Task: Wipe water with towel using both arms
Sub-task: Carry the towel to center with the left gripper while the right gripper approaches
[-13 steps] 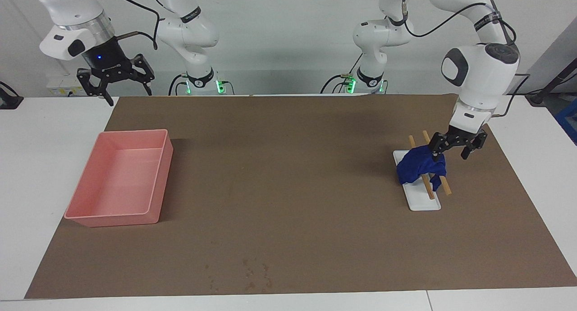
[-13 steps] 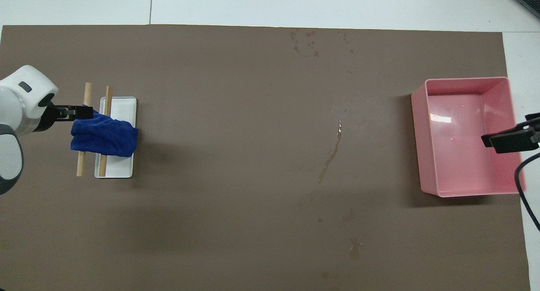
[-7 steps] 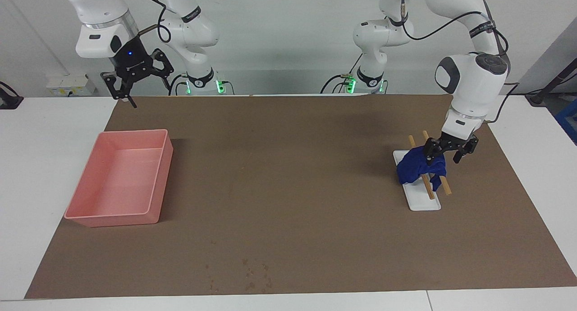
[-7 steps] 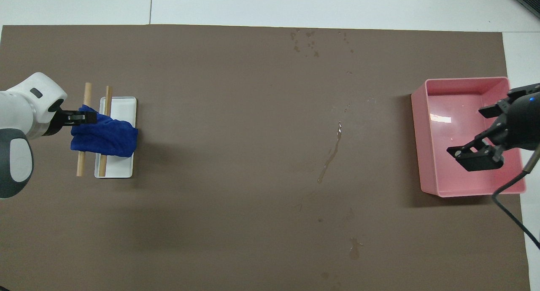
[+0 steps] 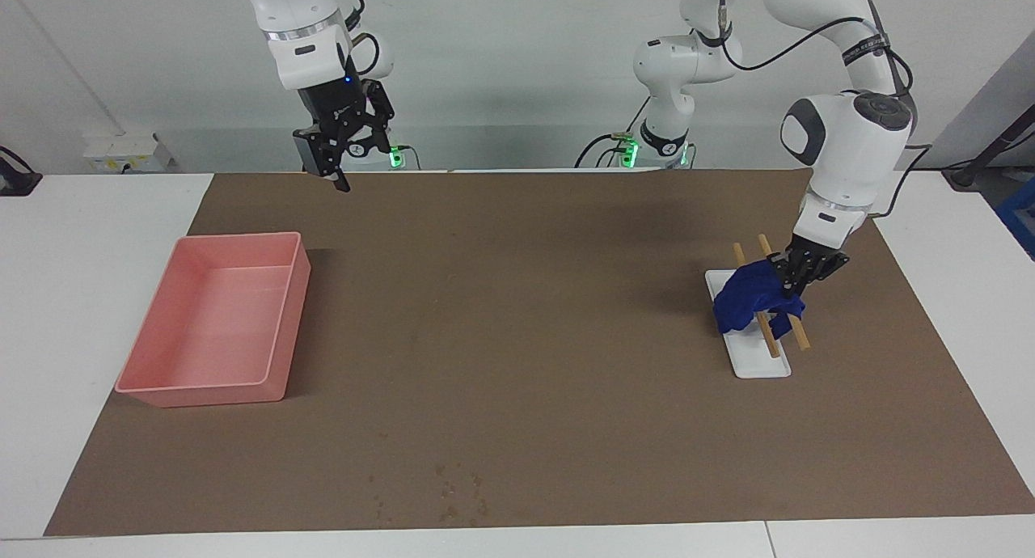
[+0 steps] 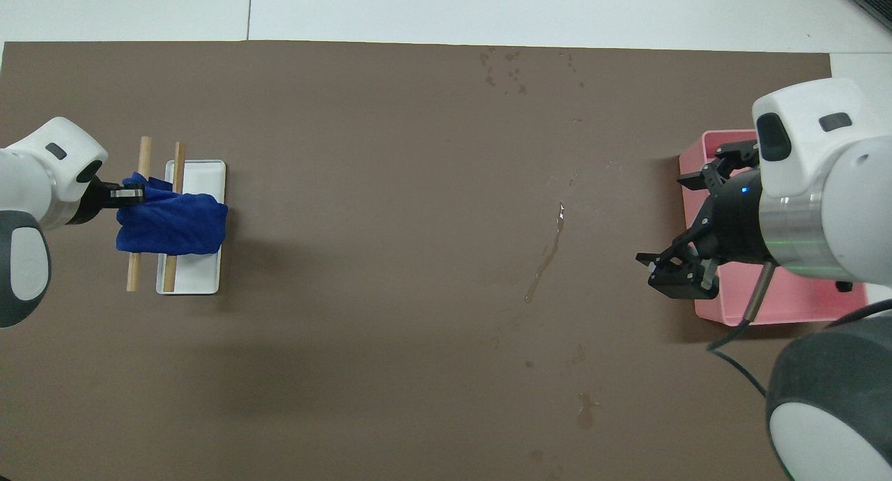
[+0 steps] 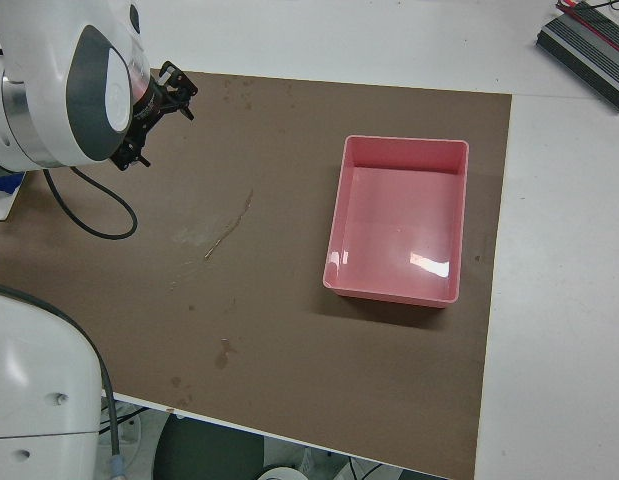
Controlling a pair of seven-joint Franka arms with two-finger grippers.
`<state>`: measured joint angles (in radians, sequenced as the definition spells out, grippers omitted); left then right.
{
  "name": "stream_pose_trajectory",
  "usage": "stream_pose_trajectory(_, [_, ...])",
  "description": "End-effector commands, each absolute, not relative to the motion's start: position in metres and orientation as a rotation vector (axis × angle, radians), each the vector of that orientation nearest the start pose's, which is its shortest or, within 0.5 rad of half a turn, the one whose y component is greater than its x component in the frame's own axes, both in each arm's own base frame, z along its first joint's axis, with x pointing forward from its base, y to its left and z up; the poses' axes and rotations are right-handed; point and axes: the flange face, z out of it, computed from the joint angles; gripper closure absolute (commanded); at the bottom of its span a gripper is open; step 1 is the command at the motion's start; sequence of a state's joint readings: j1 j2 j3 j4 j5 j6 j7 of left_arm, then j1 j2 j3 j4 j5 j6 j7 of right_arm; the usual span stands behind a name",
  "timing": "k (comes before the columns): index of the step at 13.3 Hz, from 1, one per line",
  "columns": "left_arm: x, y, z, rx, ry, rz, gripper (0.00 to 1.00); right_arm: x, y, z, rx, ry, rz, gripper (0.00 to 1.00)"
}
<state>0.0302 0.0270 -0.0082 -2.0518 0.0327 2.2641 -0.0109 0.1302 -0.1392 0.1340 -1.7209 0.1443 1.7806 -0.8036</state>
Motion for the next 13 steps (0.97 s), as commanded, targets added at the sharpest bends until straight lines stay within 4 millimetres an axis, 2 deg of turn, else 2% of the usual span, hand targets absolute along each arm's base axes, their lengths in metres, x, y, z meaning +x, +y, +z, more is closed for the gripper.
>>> stream_pose_trajectory(1, [0.581, 0.016, 0.488, -3.085, -0.090, -0.199, 1.00, 0.483, 0.164, 0.622, -2.554, -1.566, -0.459, 0.00])
stream_pose_trajectory(2, [0.580, 0.015, 0.507, -3.091, -0.238, -0.157, 1.00, 0.476, 0.168, 0.612, -2.528, -1.547, -0.511, 0.00])
stream_pose_trajectory(4, [0.576, 0.003, 0.542, -3.110, -0.707, -0.103, 1.00, 0.468, 0.184, 0.595, -2.483, -1.519, -0.561, 0.00])
stream_pose_trajectory(6, [0.571, -0.021, 0.573, -3.109, -1.032, 0.002, 1.00, 0.464, 0.206, 0.585, -2.458, -1.542, -0.582, 0.00])
stream_pose_trajectory(8, [0.561, -0.050, 0.596, -3.009, -1.442, 0.151, 1.00, 0.455, 0.230, 0.568, -2.445, -1.544, -0.630, 0.00])
stream_pose_trajectory(10, [0.552, -0.069, 0.609, -2.876, -1.862, 0.350, 1.00, 0.448, 0.253, 0.560, -2.443, -1.476, -0.656, 0.00])
stream_pose_trajectory(11, [0.547, -0.082, 0.613, -2.771, -2.055, 0.465, 1.00, 0.451, 0.260, 0.555, -2.452, -1.439, -0.676, 0.00])
stream_pose_trajectory(12, [0.547, -0.096, 0.616, -2.653, -2.216, 0.545, 1.00, 0.452, 0.271, 0.549, -2.461, -1.398, -0.684, 0.00])
stream_pose_trajectory(13, [0.545, -0.114, 0.618, -2.582, -2.298, 0.633, 1.00, 0.448, 0.286, 0.546, -2.461, -1.363, -0.691, 0.00])
